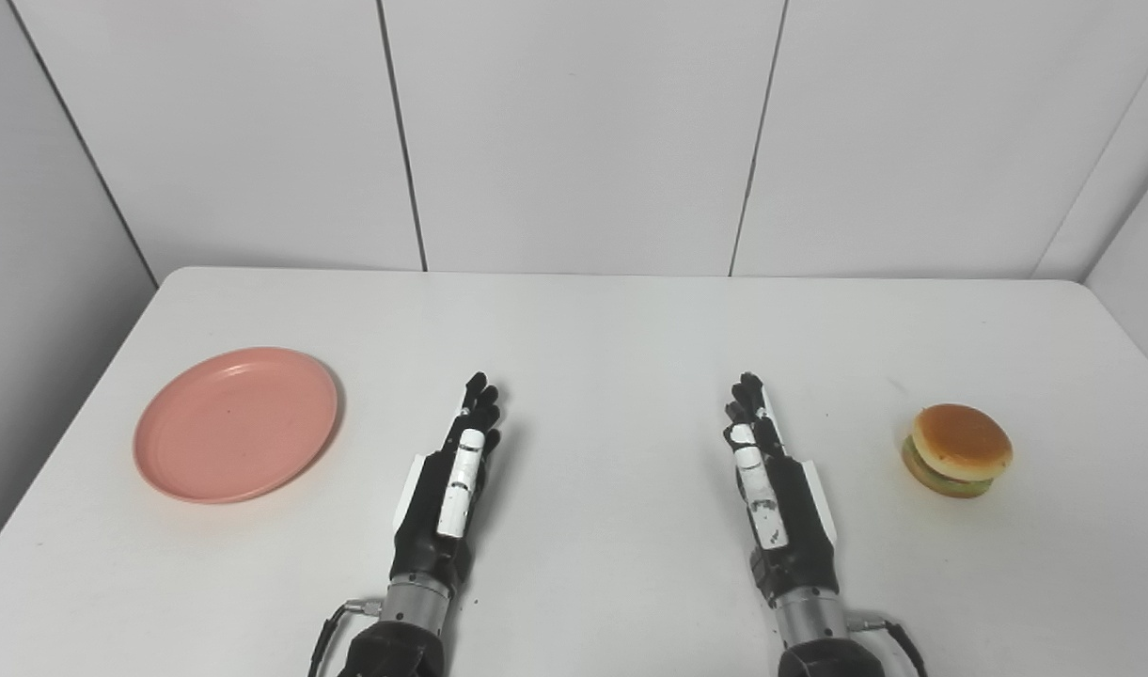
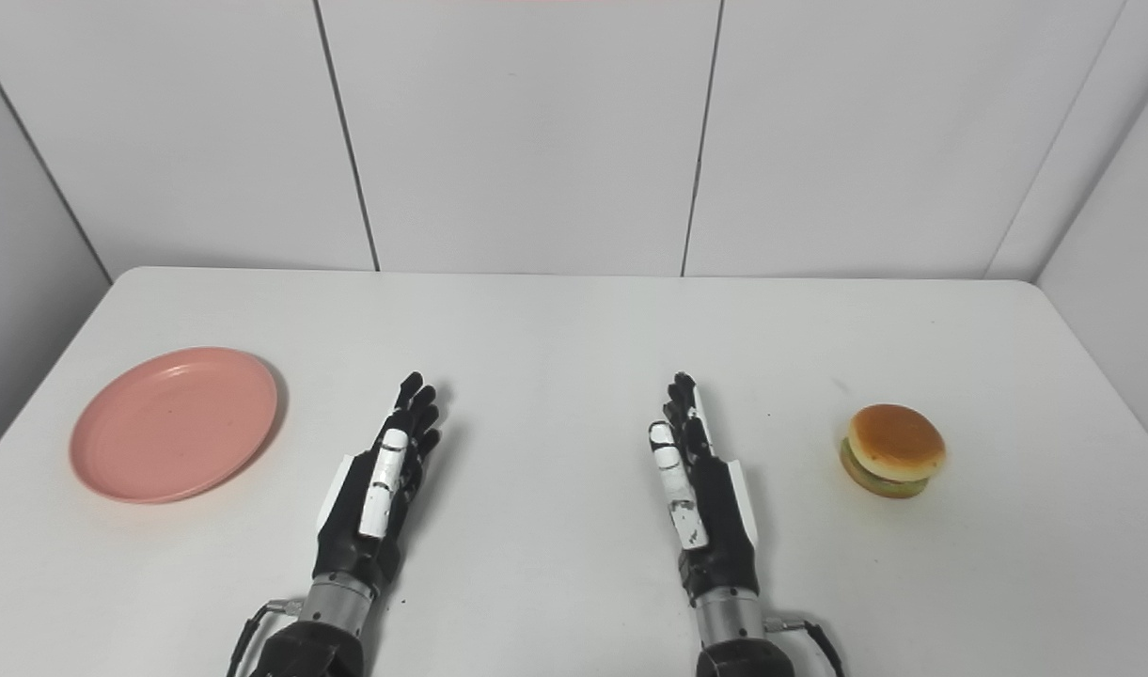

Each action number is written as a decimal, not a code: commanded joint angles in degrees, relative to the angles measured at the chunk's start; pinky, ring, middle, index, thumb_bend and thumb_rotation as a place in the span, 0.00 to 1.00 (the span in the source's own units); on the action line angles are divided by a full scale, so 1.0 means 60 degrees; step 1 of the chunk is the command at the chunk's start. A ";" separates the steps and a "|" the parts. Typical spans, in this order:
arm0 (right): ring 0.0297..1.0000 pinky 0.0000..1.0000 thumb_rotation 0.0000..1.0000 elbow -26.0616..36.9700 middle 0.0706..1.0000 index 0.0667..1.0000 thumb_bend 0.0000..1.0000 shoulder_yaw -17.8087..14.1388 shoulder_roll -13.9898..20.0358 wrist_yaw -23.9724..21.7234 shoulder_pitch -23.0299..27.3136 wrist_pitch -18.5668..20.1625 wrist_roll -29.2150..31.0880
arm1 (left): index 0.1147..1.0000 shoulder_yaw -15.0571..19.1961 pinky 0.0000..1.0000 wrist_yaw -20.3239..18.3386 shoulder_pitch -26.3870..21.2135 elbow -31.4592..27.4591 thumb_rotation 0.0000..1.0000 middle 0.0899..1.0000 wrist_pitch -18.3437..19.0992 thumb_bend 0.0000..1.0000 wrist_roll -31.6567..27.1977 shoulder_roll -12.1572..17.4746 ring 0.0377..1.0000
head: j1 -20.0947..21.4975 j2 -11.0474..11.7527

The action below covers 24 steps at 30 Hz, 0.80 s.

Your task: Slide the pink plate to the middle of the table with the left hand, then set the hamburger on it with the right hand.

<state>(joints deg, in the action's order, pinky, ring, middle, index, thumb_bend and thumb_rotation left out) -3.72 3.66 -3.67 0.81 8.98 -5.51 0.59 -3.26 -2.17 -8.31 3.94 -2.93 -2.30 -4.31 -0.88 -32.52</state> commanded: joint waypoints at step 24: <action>1.00 1.00 0.88 -0.0608 1.00 1.00 0.62 -0.0048 0.0130 -0.0077 -0.0257 -0.0627 -0.0021 | 1.00 0.0016 1.00 0.0093 0.0310 0.0533 1.00 1.00 -0.0182 0.55 0.0189 -0.0034 1.00 | 0.0231 0.0051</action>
<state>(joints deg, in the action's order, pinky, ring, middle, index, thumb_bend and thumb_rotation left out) -4.42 3.67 -3.49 0.84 9.20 -6.32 0.60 -2.98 -2.14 -8.37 4.20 -3.11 -1.95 -4.49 0.53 -32.17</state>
